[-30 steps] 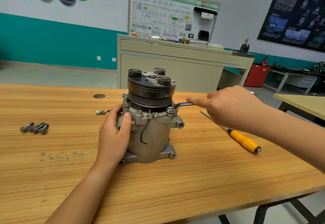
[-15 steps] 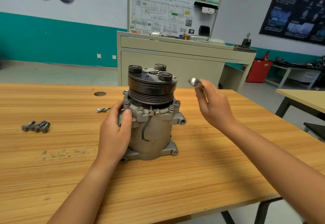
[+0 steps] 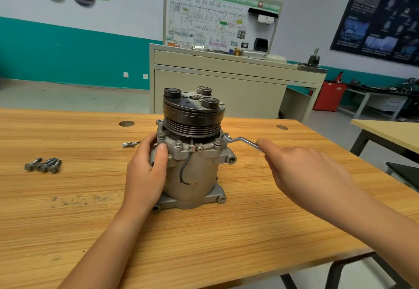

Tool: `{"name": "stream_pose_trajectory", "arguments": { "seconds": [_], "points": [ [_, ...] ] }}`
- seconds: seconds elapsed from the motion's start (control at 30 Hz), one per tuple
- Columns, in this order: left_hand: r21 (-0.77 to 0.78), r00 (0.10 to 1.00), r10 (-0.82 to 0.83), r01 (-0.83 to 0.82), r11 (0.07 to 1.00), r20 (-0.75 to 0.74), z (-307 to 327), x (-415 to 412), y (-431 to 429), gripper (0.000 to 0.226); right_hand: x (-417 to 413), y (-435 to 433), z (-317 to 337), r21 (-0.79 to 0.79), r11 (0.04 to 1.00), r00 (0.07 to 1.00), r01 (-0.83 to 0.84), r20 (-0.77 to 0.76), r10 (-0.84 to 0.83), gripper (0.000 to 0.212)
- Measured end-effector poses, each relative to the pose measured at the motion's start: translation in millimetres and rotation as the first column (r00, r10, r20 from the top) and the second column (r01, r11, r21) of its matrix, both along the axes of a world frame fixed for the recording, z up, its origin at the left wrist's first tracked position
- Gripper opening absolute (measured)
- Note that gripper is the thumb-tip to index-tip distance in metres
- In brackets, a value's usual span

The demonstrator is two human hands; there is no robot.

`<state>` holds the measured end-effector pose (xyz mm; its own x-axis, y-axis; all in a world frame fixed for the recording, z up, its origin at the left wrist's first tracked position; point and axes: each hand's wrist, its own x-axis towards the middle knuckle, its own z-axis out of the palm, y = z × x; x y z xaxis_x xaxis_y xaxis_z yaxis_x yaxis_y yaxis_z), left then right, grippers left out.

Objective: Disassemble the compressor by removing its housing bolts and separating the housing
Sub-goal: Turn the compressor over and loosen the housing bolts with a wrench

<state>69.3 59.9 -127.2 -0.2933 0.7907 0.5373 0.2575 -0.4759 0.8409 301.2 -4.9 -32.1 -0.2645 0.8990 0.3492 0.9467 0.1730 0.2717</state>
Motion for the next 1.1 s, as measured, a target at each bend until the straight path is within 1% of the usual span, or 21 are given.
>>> {"name": "stream_pose_trajectory", "arguments": {
  "seconds": [0.17, 0.2, 0.27, 0.33, 0.4, 0.5, 0.57, 0.63, 0.7, 0.83, 0.9, 1.03, 1.1],
  "points": [
    [-0.001, 1.000, -0.004, 0.004, 1.000, 0.000, -0.6, -1.0, 0.8, 0.037, -15.8, 1.8, 11.2, -0.083, 0.996, 0.998, 0.027, 0.061, -0.022, 0.039],
    [0.006, 1.000, -0.001, 0.001, 1.000, 0.001, -0.5, -0.7, 0.7, 0.036, -20.0, -0.8, 16.6, -0.090, 0.995, 0.995, 0.050, 0.095, -0.042, 0.044],
    [0.020, 1.000, 0.002, -0.002, 1.000, 0.003, 0.1, 0.4, 0.4, 0.033, -33.2, -8.5, 25.8, -0.112, 0.991, 0.975, 0.073, 0.219, -0.047, 0.057],
    [0.023, 1.000, 0.003, -0.004, 1.000, 0.004, -0.3, 0.7, 0.5, 0.032, -49.7, -16.4, 28.6, -0.181, 0.982, 0.951, 0.045, 0.308, 0.013, 0.065],
    [0.018, 1.000, 0.005, -0.005, 1.000, 0.008, -2.5, 0.1, 1.9, 0.038, -63.5, -19.4, 29.2, -0.236, 0.972, 0.939, 0.003, 0.334, 0.078, 0.065],
    [-0.002, 1.000, 0.001, -0.001, 1.000, 0.006, -4.9, -0.9, 3.8, 0.049, -67.7, -18.2, 29.3, -0.247, 0.969, 0.944, -0.030, 0.311, 0.109, 0.064],
    [-0.002, 1.000, -0.005, 0.005, 1.000, 0.010, -4.5, -0.7, 3.4, 0.044, -55.5, -14.7, 27.1, -0.196, 0.980, 0.957, -0.029, 0.279, 0.085, 0.063],
    [-0.006, 1.000, -0.007, 0.007, 1.000, 0.011, -3.4, -0.6, 2.9, 0.039, -40.9, -14.3, 24.6, -0.120, 0.993, 0.966, -0.013, 0.257, 0.044, 0.053],
    [-0.012, 1.000, -0.009, 0.009, 1.000, 0.016, -3.7, -1.1, 3.5, 0.040, -30.0, -17.1, 21.4, -0.080, 0.997, 0.974, 0.016, 0.225, 0.002, 0.043],
    [-0.010, 1.000, -0.008, 0.008, 1.000, 0.026, -4.2, -0.9, 3.2, 0.042, -19.1, -18.7, 18.3, 0.031, 0.996, 0.978, 0.089, 0.188, -0.093, 0.050],
    [-0.012, 1.000, -0.006, 0.007, 1.000, 0.030, -3.5, -0.1, 3.0, 0.040, -18.9, -14.9, 20.6, 0.030, 0.994, 0.975, 0.106, 0.192, -0.110, 0.049],
    [-0.024, 0.999, -0.008, 0.008, 1.000, 0.034, -3.7, -0.3, 3.4, 0.042, -29.5, -6.0, 21.1, -0.054, 0.994, 0.978, 0.091, 0.194, -0.079, 0.043],
    [-0.018, 0.999, -0.004, 0.005, 1.000, 0.043, -4.4, 0.0, 3.4, 0.043, -35.0, -6.8, 23.4, -0.069, 0.993, 0.978, 0.091, 0.192, -0.076, 0.040]
  ]
}}
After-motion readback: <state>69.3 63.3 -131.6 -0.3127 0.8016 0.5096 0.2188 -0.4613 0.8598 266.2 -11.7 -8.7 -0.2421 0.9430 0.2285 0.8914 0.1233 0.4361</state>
